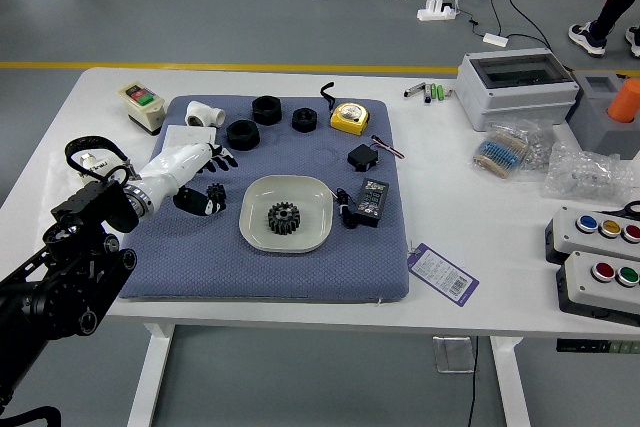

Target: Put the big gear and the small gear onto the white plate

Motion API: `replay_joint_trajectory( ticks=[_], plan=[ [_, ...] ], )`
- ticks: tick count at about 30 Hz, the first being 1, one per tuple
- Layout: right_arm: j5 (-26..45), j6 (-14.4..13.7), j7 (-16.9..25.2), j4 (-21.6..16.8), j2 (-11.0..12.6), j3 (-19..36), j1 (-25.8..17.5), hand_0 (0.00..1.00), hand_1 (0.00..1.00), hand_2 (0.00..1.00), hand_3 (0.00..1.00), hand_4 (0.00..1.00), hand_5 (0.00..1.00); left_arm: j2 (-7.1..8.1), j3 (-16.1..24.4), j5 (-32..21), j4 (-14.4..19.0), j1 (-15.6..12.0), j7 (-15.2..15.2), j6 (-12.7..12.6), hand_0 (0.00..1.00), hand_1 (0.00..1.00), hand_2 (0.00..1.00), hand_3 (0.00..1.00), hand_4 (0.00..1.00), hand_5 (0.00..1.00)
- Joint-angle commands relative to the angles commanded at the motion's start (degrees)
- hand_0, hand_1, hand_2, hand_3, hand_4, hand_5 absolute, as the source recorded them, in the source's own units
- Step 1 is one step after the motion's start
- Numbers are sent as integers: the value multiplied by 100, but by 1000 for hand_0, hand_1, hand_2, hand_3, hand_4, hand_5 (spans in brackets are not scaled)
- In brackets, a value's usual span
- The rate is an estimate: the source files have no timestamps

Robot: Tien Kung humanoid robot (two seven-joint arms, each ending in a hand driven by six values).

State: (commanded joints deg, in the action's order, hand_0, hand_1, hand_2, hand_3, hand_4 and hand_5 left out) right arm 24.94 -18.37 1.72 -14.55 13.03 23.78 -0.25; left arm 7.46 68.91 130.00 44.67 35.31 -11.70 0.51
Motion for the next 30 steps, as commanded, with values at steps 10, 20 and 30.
replay_joint_trajectory(
  ticks=[10,20,30],
  plan=[
    [4,-1,1,-3,7,-18,6,687,706,749,564,790,643,-28,-134,0,-440,193,-79,-110,451,563,610,613,797,5],
    [3,-1,4,-4,15,22,34,688,706,749,564,790,643,-94,-77,0,-672,258,-103,-148,419,535,574,589,752,6],
    [-14,0,-2,-1,18,47,54,688,707,749,564,791,643,-93,0,0,-792,277,-100,-144,376,497,546,586,719,2]
  ],
)
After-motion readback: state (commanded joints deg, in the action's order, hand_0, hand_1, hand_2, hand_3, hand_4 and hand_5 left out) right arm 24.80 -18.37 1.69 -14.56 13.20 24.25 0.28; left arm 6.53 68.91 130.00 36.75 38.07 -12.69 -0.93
